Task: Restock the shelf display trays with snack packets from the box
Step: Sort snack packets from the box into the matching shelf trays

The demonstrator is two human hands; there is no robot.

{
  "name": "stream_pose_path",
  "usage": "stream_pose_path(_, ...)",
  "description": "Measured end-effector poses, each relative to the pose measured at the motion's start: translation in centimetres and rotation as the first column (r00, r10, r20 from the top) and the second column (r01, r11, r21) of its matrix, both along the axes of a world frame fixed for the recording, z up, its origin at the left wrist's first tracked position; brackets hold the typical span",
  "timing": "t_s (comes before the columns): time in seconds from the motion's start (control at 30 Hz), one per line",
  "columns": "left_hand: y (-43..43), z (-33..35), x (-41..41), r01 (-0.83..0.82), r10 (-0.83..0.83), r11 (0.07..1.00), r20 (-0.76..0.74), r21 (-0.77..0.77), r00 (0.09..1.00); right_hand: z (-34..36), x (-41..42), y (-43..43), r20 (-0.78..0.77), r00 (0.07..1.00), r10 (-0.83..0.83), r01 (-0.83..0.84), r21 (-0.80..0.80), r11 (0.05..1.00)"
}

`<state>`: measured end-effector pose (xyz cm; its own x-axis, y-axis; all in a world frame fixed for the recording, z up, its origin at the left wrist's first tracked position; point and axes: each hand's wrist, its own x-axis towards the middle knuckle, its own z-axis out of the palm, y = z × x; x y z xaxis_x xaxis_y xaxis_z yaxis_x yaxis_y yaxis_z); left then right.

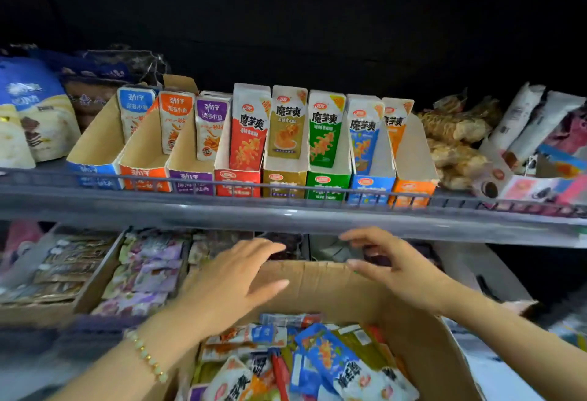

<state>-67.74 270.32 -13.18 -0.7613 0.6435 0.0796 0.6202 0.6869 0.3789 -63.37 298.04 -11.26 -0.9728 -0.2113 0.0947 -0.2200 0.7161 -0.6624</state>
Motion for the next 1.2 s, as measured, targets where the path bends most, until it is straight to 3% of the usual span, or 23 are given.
stream_pose_path(0.17, -0.7, -6.1, 1.7, 0.037, 0.007, 0.988, 0.287, -0.149, 0.958, -8.7, 2.9, -0.6, 0.36, 0.933, -0.016, -0.005, 0.058, 0.998)
stream_pose_path(0.33, -0.1, -10.6, 0.3, 0.04, 0.138, 0.903, 0.378, -0.427, 0.916, -15.2, 2.2, -1.3, 0.682, 0.725, -0.1, 0.03, 0.113, 0.993)
stream_pose_path(0.47, 0.6, -12.9, -1.2, 0.001, 0.288, 0.875, 0.522, -0.485, 0.803, -17.7, 1.7, -1.0, 0.673, 0.719, -0.172, 0.027, 0.221, 0.975)
stream_pose_path(0.57, 0.8, -14.1, -0.9, 0.028, 0.316, 0.826, 0.504, -0.563, 0.804, -17.6, 1.7, -0.4, 0.672, 0.719, -0.174, -0.012, 0.262, 0.965)
stream_pose_path(0.7, 1.4, -13.1, 0.9, 0.069, 0.251, 0.823, 0.469, -0.564, 0.846, -14.2, 1.0, 0.3, 0.569, 0.801, -0.188, 0.195, 0.049, 0.98)
stream_pose_path(0.77, 1.4, -12.4, 1.6, 0.017, 0.233, 0.868, 0.437, -0.497, 0.869, -11.8, 0.9, 0.6, 0.475, 0.865, -0.163, 0.22, -0.066, 0.973)
stream_pose_path(0.83, 1.5, -11.1, 2.1, -0.134, 0.229, 0.966, 0.485, -0.223, 0.844, -9.4, 1.2, 0.9, 0.467, 0.881, -0.07, 0.174, -0.182, 0.968)
stream_pose_path(0.9, 2.1, -9.1, 2.3, -0.211, 0.134, 0.971, 0.483, 0.108, 0.865, -7.7, 1.9, 0.4, 0.511, 0.858, 0.044, 0.107, -0.263, 0.959)
stream_pose_path(0.93, 2.4, -8.1, 2.4, -0.197, 0.083, 0.963, 0.49, 0.185, 0.868, -7.3, 2.2, -0.2, 0.533, 0.842, 0.089, 0.08, -0.286, 0.955)
stream_pose_path(1.07, 2.1, -6.5, 2.8, -0.061, -0.098, 0.977, 0.68, 0.206, 0.727, -7.9, 2.3, -3.5, 0.513, 0.847, 0.142, 0.123, -0.448, 0.886)
stream_pose_path(1.13, 0.6, -5.9, 2.4, -0.198, -0.029, 0.95, 0.696, 0.243, 0.717, -9.0, 1.6, -4.0, 0.492, 0.859, 0.14, 0.129, -0.473, 0.872)
stream_pose_path(1.2, -1.3, -5.3, 1.8, -0.43, 0.054, 0.831, 0.717, 0.353, 0.695, -10.9, 0.8, -3.8, 0.491, 0.859, 0.145, -0.002, -0.28, 0.96)
